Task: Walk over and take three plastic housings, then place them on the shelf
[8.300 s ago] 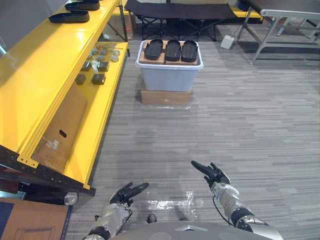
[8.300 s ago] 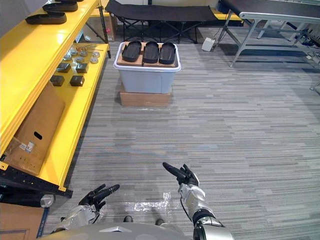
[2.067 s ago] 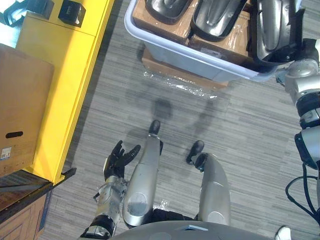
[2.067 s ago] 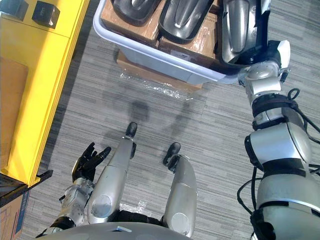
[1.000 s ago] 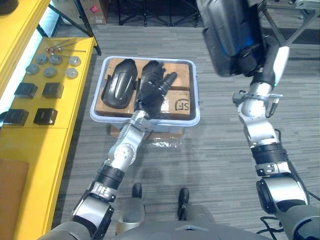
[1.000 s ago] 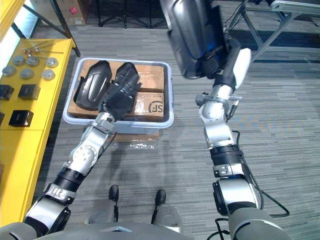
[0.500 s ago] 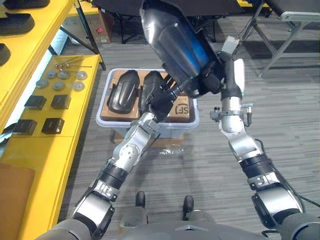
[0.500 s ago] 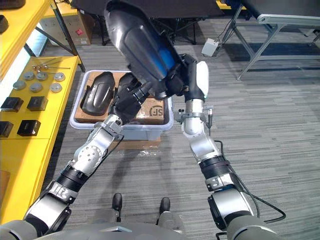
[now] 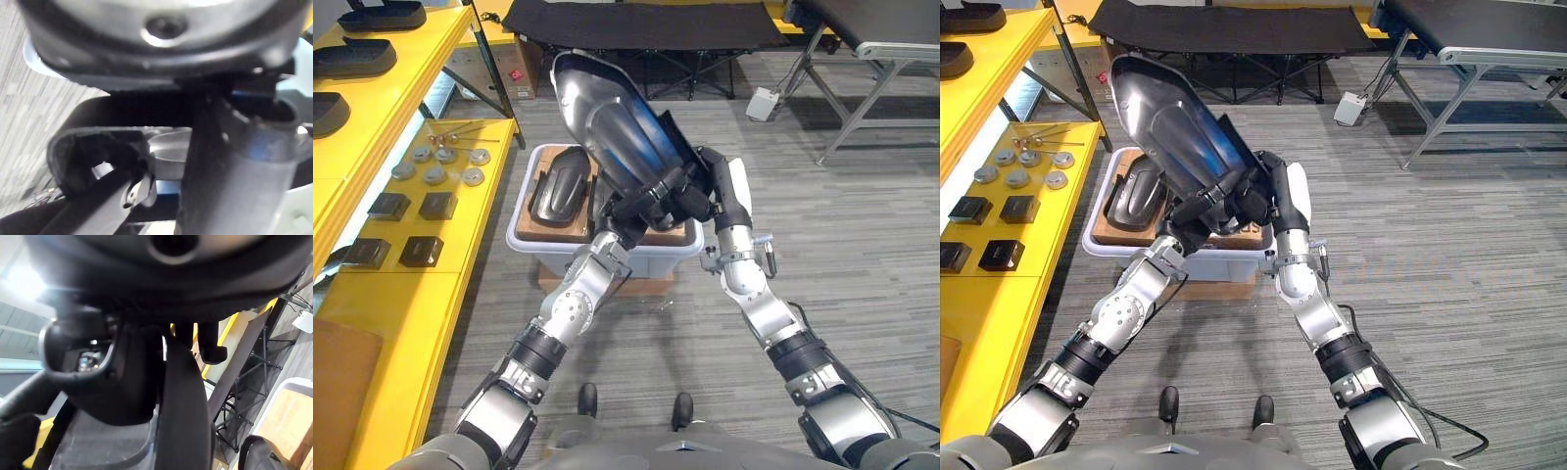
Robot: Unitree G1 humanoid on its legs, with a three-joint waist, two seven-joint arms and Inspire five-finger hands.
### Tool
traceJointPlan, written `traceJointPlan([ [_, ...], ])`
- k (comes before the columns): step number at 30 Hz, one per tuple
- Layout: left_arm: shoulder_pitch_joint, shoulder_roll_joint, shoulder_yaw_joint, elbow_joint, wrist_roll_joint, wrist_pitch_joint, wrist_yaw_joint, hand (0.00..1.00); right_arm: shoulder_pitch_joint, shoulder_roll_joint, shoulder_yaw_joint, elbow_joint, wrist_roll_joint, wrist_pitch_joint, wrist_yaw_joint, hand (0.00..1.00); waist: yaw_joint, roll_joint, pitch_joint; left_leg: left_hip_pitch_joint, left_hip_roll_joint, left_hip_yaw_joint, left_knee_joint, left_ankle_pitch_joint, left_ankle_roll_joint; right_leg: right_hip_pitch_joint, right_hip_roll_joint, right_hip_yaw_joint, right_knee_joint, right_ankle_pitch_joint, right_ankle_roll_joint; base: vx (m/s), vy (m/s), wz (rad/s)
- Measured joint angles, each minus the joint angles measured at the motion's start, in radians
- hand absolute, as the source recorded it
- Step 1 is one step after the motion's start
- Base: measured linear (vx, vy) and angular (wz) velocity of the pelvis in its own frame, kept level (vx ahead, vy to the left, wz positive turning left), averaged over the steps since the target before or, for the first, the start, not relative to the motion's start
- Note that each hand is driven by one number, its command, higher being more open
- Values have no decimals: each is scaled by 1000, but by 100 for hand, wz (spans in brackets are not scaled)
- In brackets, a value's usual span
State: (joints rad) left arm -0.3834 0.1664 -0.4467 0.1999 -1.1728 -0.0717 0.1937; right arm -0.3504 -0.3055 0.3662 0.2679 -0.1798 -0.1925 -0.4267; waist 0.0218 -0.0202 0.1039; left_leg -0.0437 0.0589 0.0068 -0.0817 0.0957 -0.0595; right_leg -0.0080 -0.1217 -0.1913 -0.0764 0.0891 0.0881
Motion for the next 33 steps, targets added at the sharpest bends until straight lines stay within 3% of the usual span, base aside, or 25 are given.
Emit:
traceJointPlan([
  [7, 65, -18, 0, 0, -1, -79, 128, 0, 52, 36, 57, 0, -18, -23, -23, 0, 1, -11, -25, 1, 1, -6, 0, -1, -1, 5, 1, -8, -1, 0, 0, -8, -1, 1],
  [19, 81, -37, 11, 30, 82, -79, 129, 0, 89, 68, 74, 4, -39, -28, -58, 0, 3, -32, -39, 0, 3, -14, 0, 0, -1, 9, -1, -18, -1, 0, 0, -15, -2, 2],
  [20, 81, -37, 8, 32, 81, -79, 129, 0, 92, 68, 74, 4, -39, -28, -60, 100, 3, -32, -39, 0, 3, -14, 0, 0, -1, 9, -1, -21, -1, 0, 0, 0, 0, 0],
  [27, 81, -45, -7, 38, 97, -147, 133, 0, 106, 76, 99, 3, 10, -83, -62, 100, 1, -33, -39, 0, 3, -14, 0, 1, -3, 9, 0, -21, -2, 0, 0, 0, 0, 0],
  [33, 81, -90, 42, 30, 347, -184, 228, 0, 140, 129, 115, -6, 60, -118, -88, 100, 4, -39, -44, 0, 4, -15, 1, 1, -3, 10, 0, -21, -2, 0, 0, 0, 0, 0],
])
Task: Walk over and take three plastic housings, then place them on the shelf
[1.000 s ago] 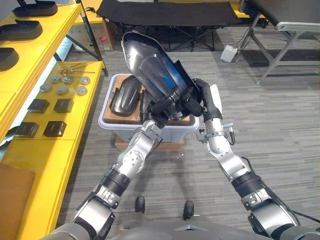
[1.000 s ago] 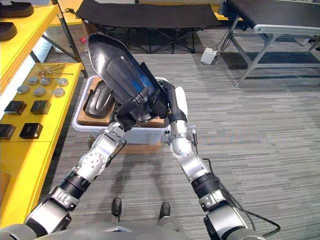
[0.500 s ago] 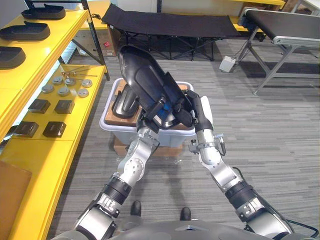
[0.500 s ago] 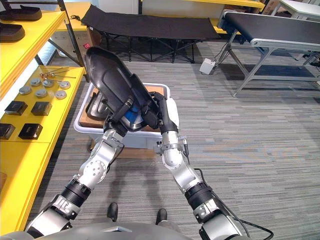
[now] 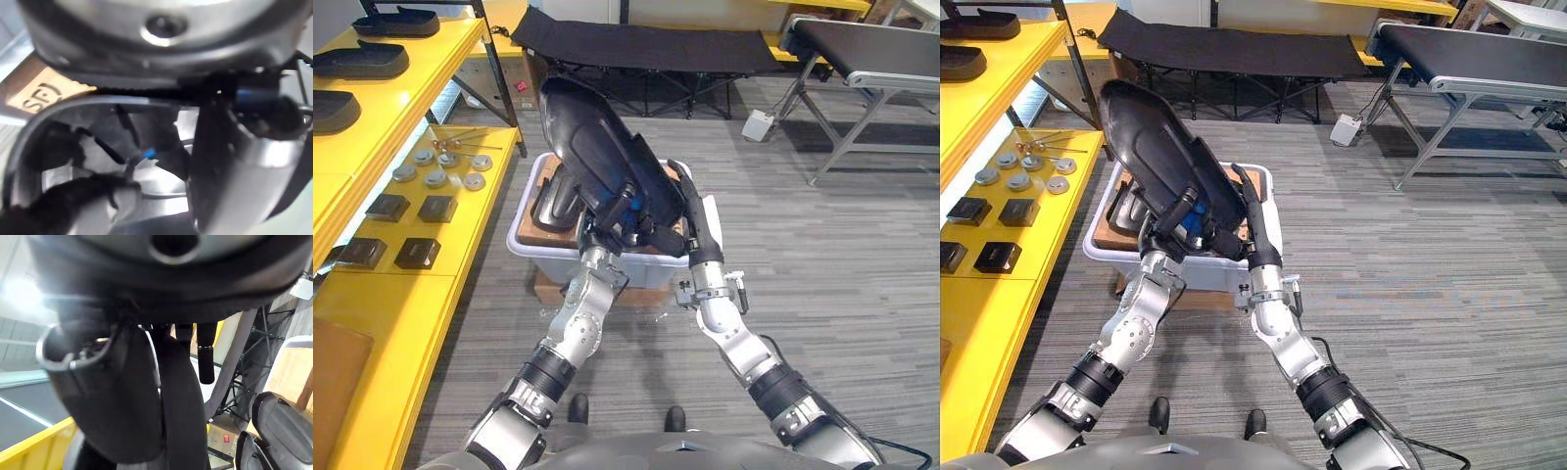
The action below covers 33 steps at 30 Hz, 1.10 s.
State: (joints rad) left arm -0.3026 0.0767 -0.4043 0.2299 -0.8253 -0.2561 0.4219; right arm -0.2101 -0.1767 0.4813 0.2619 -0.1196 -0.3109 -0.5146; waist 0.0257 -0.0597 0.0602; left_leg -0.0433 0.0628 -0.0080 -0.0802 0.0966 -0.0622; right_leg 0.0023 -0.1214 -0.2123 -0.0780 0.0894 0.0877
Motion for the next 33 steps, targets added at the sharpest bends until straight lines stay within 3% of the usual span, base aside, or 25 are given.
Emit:
traceJointPlan([
  [7, 1, -23, 75, -98, 450, -5, 173, 0, 31, 62, -2, -100, 27, 1, -24, 100, 0, -3, -2, 0, 2, 3, 4, -1, -1, 0, 0, 3, 0, 0, -1, 0, 0, 0],
  [10, 48, -27, 134, -168, 636, -1, 223, 0, 31, 62, -50, -195, 94, -1, 16, 100, -3, -4, -2, 8, -2, 12, 3, -2, -1, 0, 1, 10, 0, 1, -1, 0, 0, -10],
  [12, 107, -31, 198, -181, 771, 6, 266, 0, 42, 54, -135, -241, 185, -1, 73, 100, -3, -4, -4, 19, -3, 21, 1, -5, -2, 6, 1, 18, 0, 0, -1, -3, 0, -11],
  [17, 217, -27, 293, -182, 924, 41, 301, 0, 129, 44, -318, -247, 245, 7, 66, 100, -3, -4, -5, 20, -3, 32, -2, -10, -2, -5, 0, 24, 4, -5, -5, -10, 1, -3],
  [21, 301, -28, 327, -204, 927, 43, 280, 0, 245, 44, -401, -246, 375, 35, 121, 100, -4, -1, -7, 19, -2, 48, -2, -15, -3, -18, 0, 44, 5, -5, -5, 8, -1, -16],
  [22, 344, -32, 331, -233, 826, 27, 214, 0, 284, 47, -431, -222, 396, 59, 152, 100, -9, 5, -10, 19, -3, 57, -2, -16, -2, -19, -1, 53, 6, -4, -4, 25, -5, -15],
  [26, 397, -42, 332, -244, 682, -9, 74, 0, 320, 57, -461, -145, 401, 90, 175, 100, -27, 24, -21, 19, -2, 60, -2, -19, -5, -20, 0, 55, 3, -4, -4, 6, -1, -3],
  [33, 483, -43, 381, -337, 624, -24, -51, 0, 334, 57, -471, -143, 424, 89, 294, 100, -17, 52, -37, 16, 0, 49, -2, -20, -6, -16, 2, 45, 1, -5, -5, -9, -4, 4],
])
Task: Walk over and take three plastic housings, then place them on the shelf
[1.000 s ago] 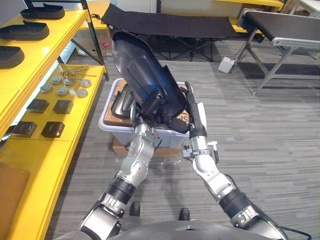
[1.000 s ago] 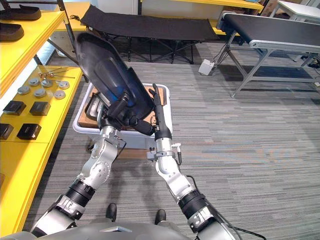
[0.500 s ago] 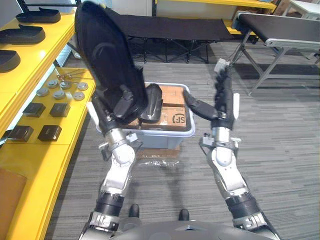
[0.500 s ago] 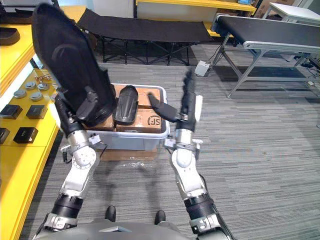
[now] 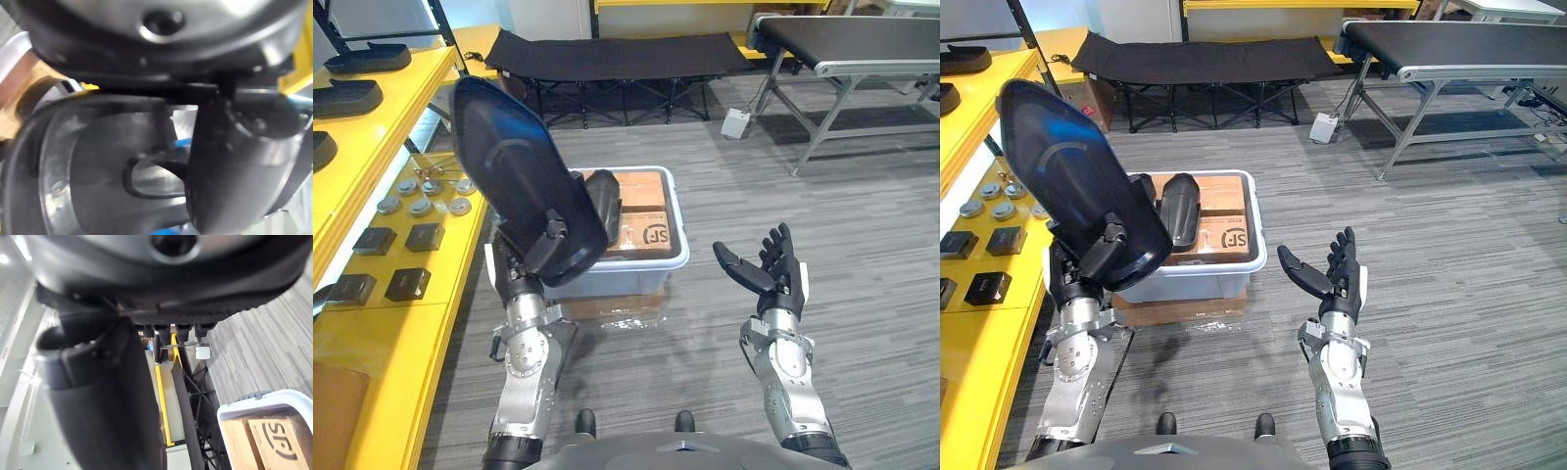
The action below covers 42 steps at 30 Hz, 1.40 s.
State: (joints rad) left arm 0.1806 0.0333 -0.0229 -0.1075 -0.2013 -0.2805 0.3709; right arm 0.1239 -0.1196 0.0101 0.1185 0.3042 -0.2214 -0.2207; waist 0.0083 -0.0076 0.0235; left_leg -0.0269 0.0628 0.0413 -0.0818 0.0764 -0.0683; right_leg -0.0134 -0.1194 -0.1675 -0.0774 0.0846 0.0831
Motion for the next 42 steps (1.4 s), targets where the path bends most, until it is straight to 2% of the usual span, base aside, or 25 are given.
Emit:
traceJointPlan([
  [4, 31, 1, 90, -77, -3, -1, -25, 0, -38, -3, 27, 34, 47, 18, 82, 100, 31, 1, 0, -4, -4, -56, 0, 1, -5, 29, -2, -58, 0, -10, -4, -20, -8, 41],
  [6, 54, 1, 150, -136, -33, -1, -33, 0, -96, -14, 63, 79, 42, 40, 109, 100, 71, 1, -1, -17, -6, -97, 0, 8, -9, 35, -1, -98, -1, -20, -9, -44, -23, 50],
  [11, 132, 0, 229, -223, -34, -2, -59, 0, -191, -35, 114, 114, 38, 44, 128, 100, 148, 4, -3, -39, -18, -178, 0, 24, -9, 60, -3, -179, -1, -32, -2, 1, -22, 52],
  [15, 212, -6, 275, -229, -37, -3, -79, 0, -241, -31, 139, 114, 37, 54, 133, 100, 185, 2, -4, -38, -21, -221, 6, 24, -11, 90, -4, -223, -1, -46, -3, 11, -21, 36],
  [19, 245, -23, 279, -229, -36, -3, -115, 0, -234, -27, 172, 114, 35, 80, 133, 100, 190, 3, -3, -42, -28, -256, 12, 24, -14, 112, -2, -265, 11, -69, -9, -6, -22, 32],
  [21, 248, -22, 273, -229, -36, -3, -165, 0, -209, -19, 180, 113, 35, 95, 128, 100, 183, 7, -2, -71, -34, -287, 28, 20, -7, 118, -4, -317, 29, -84, -7, -24, -38, 56],
  [22, 247, -21, 273, -229, -37, -3, -181, 0, -202, -18, 181, 113, 32, 102, 123, 100, 178, 10, 0, -77, -33, -281, 29, 19, 0, 122, -5, -331, 34, -89, -5, -41, -26, 92],
  [24, 235, -19, 257, -228, -42, -6, -247, 0, -156, -29, 169, 113, 13, 108, 98, 100, 151, 31, 8, -103, -16, -180, 48, 47, 32, 139, -27, -416, 92, -123, 14, -12, 21, 114],
  [26, 234, -19, 250, -228, -60, -26, -281, 0, -139, -35, 164, 113, -17, 108, 93, 100, 167, 46, 16, -90, -22, -188, 39, 68, 18, 137, -46, -428, 130, -144, 21, 31, 55, 46],
  [28, 228, -18, 254, -228, -75, -33, -285, 0, -140, -29, 164, 113, -31, 108, 99, 100, 179, 58, 20, -84, -27, -187, 39, 69, 18, 138, -59, -426, 149, -151, 22, 5, 19, 6],
  [30, 221, -18, 258, -229, -81, -49, -287, 0, -141, -24, 164, 112, -50, 104, 116, 100, 179, 59, 20, -79, -38, -185, 38, 63, 24, 138, -70, -426, 165, -163, 29, -30, 34, 2],
  [32, 213, -12, 244, -228, -111, -50, -312, 0, -137, -21, 164, 109, -56, 102, 129, 100, 166, 52, 25, -75, -54, -185, 46, 50, 29, 129, -103, -425, 239, -216, 39, -54, 31, 17],
  [33, 211, -5, 235, -228, -118, -50, -325, 0, -134, -20, 163, 105, -63, 98, 129, 100, 154, 46, 29, -74, -62, -186, 50, 50, 29, 118, -117, -414, 281, -244, 43, -37, 16, 40],
  [35, 192, 33, 208, -217, -138, -50, -359, 0, -111, -15, 154, 76, -65, 88, 131, 100, 131, 30, 38, -88, -85, -220, 63, 51, 34, 78, -117, -312, 372, -309, 45, -40, -40, 59],
  [38, 121, 78, 138, -156, -146, -50, -399, 0, -52, -24, 126, 27, -64, 64, 145, 100, 87, 33, 42, -105, -120, -300, 44, 83, 46, 63, -79, -93, 417, -335, 27, 9, -48, 98],
  [40, 92, 93, 111, -141, -146, -50, -411, 0, -50, -29, 119, 27, -64, 61, 157, 100, 78, 25, 50, -113, -114, -294, 37, 101, 48, 72, -75, -79, 404, -358, 27, 0, -6, 62],
  [42, 103, 87, 95, -136, -146, -50, -397, 0, -54, -38, 134, 24, -62, 31, 191, 100, 90, 34, 67, -133, -105, -292, 47, 116, 43, 65, -63, -77, 389, -364, 31, -61, -72, 4],
])
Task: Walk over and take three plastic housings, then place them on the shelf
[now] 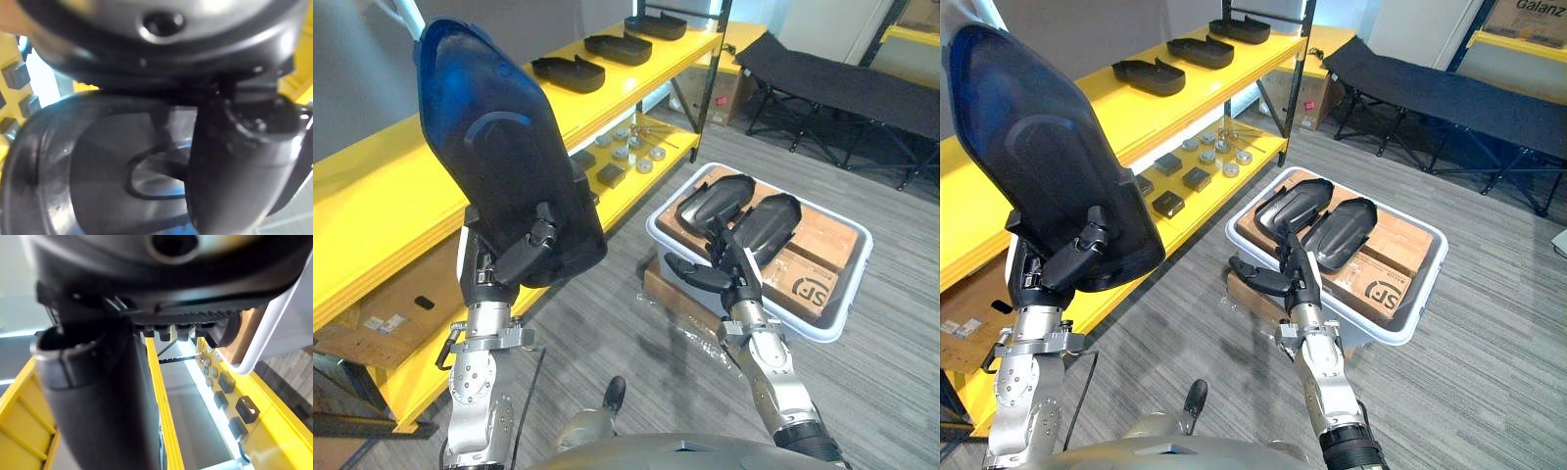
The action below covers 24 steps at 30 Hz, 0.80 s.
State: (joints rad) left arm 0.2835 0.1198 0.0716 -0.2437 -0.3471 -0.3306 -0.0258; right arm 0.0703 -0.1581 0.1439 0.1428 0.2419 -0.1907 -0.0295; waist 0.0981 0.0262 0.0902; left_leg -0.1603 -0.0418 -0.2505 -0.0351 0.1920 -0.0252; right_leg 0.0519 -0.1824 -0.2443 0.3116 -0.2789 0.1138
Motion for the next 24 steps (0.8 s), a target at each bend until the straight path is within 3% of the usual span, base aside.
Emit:
traceJointPlan([
  [6, 57, -21, 8, -1, -5, 0, 38, 0, 14, -5, 41, -95, 37, -24, 82, 100, 11, 7, 20, -12, 20, 39, 33, -12, -16, 2, 19, -4, 2, -5, -12, -63, -32, 1],
  [12, 80, -44, 28, -2, -5, 0, 45, 0, 14, -2, 65, -139, 35, -61, 92, 100, 29, -8, 22, -30, 10, 56, 57, -24, -15, 12, 5, -10, -35, -12, -13, -3, 32, 4],
  [14, 76, -41, 45, -2, -5, 0, 35, 0, 14, 1, 63, -137, 10, -62, 75, 100, 36, -34, 25, -55, -29, 76, 107, -53, 10, 31, -33, -25, -52, -18, -17, 136, 145, 32],
  [15, 78, -36, 47, -2, -5, 2, 32, 0, 31, 7, 58, -133, 12, -62, 69, 100, 41, -63, 26, -67, -68, 121, 185, -116, 41, 66, -69, -28, -61, -32, -19, 195, 145, 35],
  [16, 77, -37, 49, 0, -5, 2, 31, 0, 38, 7, 56, -132, 14, -62, 70, 100, 40, -67, 24, -70, -79, 124, 213, -142, 39, 70, -70, -21, -3, -32, -33, 182, 67, 35],
  [17, 69, -44, 53, 7, -5, 3, 32, 0, 39, 2, 55, -127, 15, -62, 71, 100, 35, -65, 23, -75, -92, 109, 240, -163, 51, 35, -88, -12, 104, -26, -52, 201, 74, 57],
  [18, 59, -48, 51, 20, -4, 15, 37, 0, 43, 6, 53, -110, 15, -62, 71, 100, 21, -48, 16, -75, -106, 79, 270, -181, 67, -71, -99, 43, 328, 55, -110, 187, 100, 69],
  [20, 60, -25, 55, 13, 0, 16, 35, 0, 45, 19, 54, -92, 8, -62, 67, 100, 7, -50, 16, -41, -114, 38, 268, -202, 87, -199, -94, 129, 573, 182, -104, 263, 118, 65],
  [22, 60, -23, 63, 13, -5, 16, 43, 0, 41, 32, 53, -93, 10, -63, 67, 100, 4, -54, 14, -14, -120, 3, 278, -223, 120, -275, -57, 143, 624, 99, -97, 327, 77, 46],
  [23, 60, -23, 63, 13, -13, 16, 44, 0, 40, 33, 48, -97, 11, -62, 70, 100, 9, -44, 21, 25, -122, -19, 277, -242, 124, -305, -19, 135, 541, 54, -93, 292, 57, 33],
  [24, 59, -23, 61, 13, -18, 16, 44, 0, 41, 32, 42, -103, 13, -62, 75, 100, 9, -46, 21, 43, -123, -27, 274, -249, 127, -317, -2, 135, 498, 48, -92, 333, 41, 42],
])
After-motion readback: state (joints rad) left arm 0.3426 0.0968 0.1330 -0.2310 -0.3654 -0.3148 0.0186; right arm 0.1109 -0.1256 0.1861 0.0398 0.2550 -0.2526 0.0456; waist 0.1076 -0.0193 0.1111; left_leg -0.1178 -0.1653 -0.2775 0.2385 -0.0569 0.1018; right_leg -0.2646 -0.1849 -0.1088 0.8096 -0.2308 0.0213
